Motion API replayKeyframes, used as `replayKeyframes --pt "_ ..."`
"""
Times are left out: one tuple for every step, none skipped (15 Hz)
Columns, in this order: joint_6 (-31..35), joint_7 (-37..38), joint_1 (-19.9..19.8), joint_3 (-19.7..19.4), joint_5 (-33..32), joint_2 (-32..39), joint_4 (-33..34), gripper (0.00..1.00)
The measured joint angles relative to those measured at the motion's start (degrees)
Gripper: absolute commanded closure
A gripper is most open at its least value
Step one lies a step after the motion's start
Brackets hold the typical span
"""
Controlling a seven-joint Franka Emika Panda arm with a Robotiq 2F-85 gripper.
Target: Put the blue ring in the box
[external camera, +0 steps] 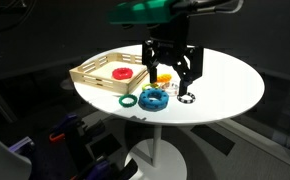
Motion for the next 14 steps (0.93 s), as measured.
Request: replayKeyframes --pt "1.3 0.2 0.0 0.0 0.1 1.4 0.0 0.0" --pt "2.4 0.5 0.0 0.1 0.1 2.8 0.0 0.0" --pt "3.5 0.7 0.0 0.2 0.1 4.2 0.0 0.0" --pt "4.7 1.0 0.0 0.4 0.1 5.6 0.0 0.0" --pt "5.8 1.1 0.0 0.6 0.1 6.8 0.0 0.0" --pt "6.8 1.3 0.1 0.8 0.1 7.9 0.1 0.0" --pt "7.7 1.8 0.3 1.0 0.1 9.0 0.2 0.0" --pt "8.6 2.2 0.4 1.2 0.1 9.9 0.3 0.0" --pt "9.3 2.6 0.6 1.5 0.1 10.8 0.4 0.0" --pt "9.9 3.1 0.7 1.7 0.1 11.5 0.6 0.0" --pt "10.4 3.4 0.9 1.9 0.1 12.2 0.8 0.0" --pt "10.8 3.7 1.1 2.1 0.1 12.8 0.9 0.0" --pt "11.1 4.0 1.2 2.2 0.0 13.3 1.1 0.0" --pt "11.3 4.2 1.3 2.4 0.0 13.9 1.4 0.0"
